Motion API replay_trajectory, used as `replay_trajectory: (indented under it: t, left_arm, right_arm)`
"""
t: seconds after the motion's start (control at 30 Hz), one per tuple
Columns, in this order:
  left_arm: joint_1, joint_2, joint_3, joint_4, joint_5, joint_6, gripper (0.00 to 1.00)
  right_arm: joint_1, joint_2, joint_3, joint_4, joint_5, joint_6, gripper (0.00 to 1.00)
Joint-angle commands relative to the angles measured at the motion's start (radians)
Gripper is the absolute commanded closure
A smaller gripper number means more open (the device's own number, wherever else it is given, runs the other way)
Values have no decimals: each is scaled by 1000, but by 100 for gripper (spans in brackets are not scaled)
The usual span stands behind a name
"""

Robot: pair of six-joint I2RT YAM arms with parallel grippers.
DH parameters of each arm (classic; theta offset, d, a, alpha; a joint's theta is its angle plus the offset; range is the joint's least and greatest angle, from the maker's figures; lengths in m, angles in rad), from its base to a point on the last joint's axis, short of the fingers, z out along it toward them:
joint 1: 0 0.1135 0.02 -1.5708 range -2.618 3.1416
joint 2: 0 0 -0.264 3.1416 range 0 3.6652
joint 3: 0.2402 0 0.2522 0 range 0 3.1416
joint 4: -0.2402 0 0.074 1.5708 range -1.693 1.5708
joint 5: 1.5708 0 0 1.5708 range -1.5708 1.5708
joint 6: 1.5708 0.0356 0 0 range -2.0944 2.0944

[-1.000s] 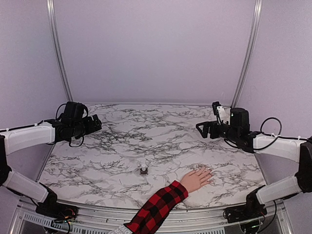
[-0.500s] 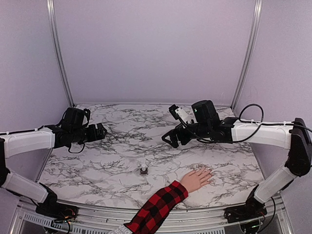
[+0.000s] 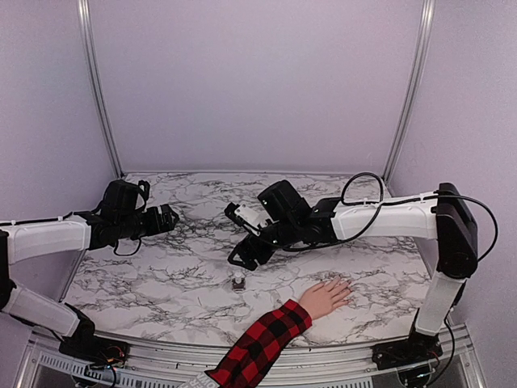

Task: Paint the nails
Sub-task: Pick up the nail polish bottle from the center of the board.

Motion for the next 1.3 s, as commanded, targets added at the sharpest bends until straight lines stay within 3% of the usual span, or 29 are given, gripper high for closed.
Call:
replay_trajectory:
  t: [0.0, 0.43, 1.27]
  left_arm:
    - [-3, -22, -11, 31, 0, 5, 1]
    - [-2, -35, -23, 26, -13, 21, 1]
    - [-2, -16, -24, 34, -25, 22, 1]
  right_arm:
    - [25, 32, 43, -26, 7, 12, 20]
    - [95, 102, 42, -5, 39, 26, 49]
    - [107, 138, 36, -35, 94, 1, 66]
